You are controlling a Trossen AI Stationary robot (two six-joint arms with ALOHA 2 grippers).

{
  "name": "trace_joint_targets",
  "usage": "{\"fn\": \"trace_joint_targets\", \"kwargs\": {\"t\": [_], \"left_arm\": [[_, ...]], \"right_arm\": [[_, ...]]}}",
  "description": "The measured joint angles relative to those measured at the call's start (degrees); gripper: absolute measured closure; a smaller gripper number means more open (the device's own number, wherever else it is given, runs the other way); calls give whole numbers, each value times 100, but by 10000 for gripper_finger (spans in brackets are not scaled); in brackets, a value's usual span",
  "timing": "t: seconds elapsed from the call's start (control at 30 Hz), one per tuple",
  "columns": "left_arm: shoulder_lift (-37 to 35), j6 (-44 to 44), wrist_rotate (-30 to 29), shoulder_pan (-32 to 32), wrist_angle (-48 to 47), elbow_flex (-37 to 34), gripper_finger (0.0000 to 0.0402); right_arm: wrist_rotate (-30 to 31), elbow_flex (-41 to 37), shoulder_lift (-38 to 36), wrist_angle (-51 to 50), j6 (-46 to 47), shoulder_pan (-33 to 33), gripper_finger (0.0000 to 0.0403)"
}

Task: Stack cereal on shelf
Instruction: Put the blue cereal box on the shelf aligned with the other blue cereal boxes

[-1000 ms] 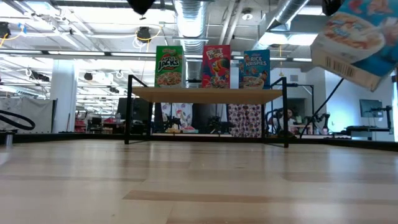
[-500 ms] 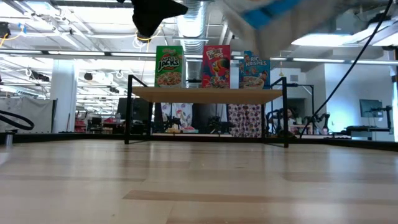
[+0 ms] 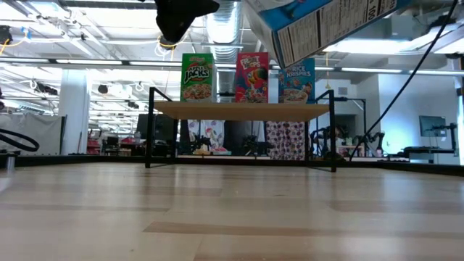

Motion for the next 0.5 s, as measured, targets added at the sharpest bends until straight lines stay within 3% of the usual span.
{"fn": "trace_joint_targets", "kwargs": {"t": [0.5], "left_arm": [[0,-204,1129,478,100,4,53]], "right_arm": [[-2,0,0,250,-23,-205,203]]}}
